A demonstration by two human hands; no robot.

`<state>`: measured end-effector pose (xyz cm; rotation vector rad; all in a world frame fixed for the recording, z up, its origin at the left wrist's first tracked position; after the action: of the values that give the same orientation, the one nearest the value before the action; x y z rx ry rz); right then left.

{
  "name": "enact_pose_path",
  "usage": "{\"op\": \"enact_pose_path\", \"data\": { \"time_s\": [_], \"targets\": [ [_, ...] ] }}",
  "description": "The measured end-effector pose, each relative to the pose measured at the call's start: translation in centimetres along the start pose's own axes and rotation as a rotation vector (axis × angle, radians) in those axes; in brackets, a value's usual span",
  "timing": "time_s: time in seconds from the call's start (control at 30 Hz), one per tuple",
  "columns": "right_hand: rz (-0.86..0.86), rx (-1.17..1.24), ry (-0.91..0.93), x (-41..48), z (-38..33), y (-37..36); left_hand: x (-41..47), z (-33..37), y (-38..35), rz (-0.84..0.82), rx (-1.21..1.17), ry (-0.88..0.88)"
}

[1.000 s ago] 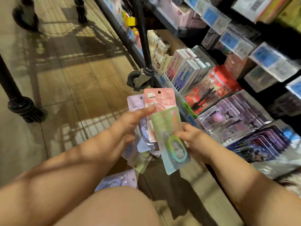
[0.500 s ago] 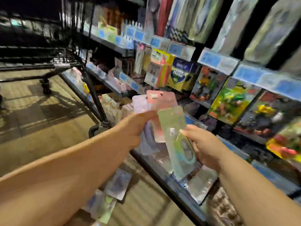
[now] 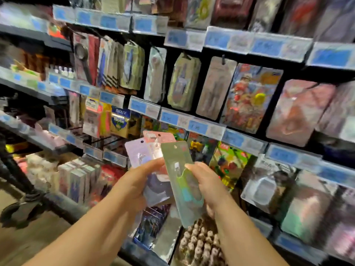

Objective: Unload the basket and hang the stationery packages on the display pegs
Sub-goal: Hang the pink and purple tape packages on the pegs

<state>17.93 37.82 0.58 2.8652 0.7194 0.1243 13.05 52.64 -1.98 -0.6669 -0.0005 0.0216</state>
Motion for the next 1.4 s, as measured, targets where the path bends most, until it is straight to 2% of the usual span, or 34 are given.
{"op": "enact_pose_path", "data": {
  "time_s": [0.17, 0.47, 0.57, 0.77, 0.97, 1.07, 1.27, 1.4],
  "targets": [
    [0.184, -0.308, -0.005, -1.1, 0.0, 1.6, 0.0, -1.9, -1.8, -0.07, -0.069, -0.079],
    [0.239, -0.625, -0.118, -2.2, -0.3, 2.6, -0.5, -3.0, -2.6, -0.006, -0.161, -0.082],
    [0.178, -0.515, -0.128, -2.5, -0.7, 2.7, -0.5, -2.7, -2.2, -0.012, -0.206, -0.084],
    [0.062, -0.004, -0.196, -3.3, -0.3, 3.5, -0.7, -1.7, -3.1, -0.126, -0.247, -0.123],
    [0.047, 0.174, -0.127, -3.5, -0.3, 3.7, -0.7, -1.7, -3.0, -0.163, -0.245, -0.119],
    [0.092, 0.297, -0.085, -3.8, -0.5, 4.3, -0.8, -1.8, -3.4, -0.197, -0.28, -0.105],
    [0.137, 0.284, -0.002, -4.3, -0.9, 5.3, -0.7, -2.2, -3.4, -0.165, -0.146, -0.115],
    [0.116, 0.165, 0.047, -4.6, -1.0, 5.3, -0.5, -2.3, -3.2, -0.151, -0.105, -0.088]
  ]
}}
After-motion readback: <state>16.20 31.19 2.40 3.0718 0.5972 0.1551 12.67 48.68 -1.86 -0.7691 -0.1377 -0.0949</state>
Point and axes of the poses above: each hand's wrist, its own x-axis towards the middle knuckle, its own y-axis out of the back of the hand, z = x × y, the point moved 2 cm from there along x, towards the middle knuckle, and after that the axes turned 8 degrees about -z, right-handed, at the moved point
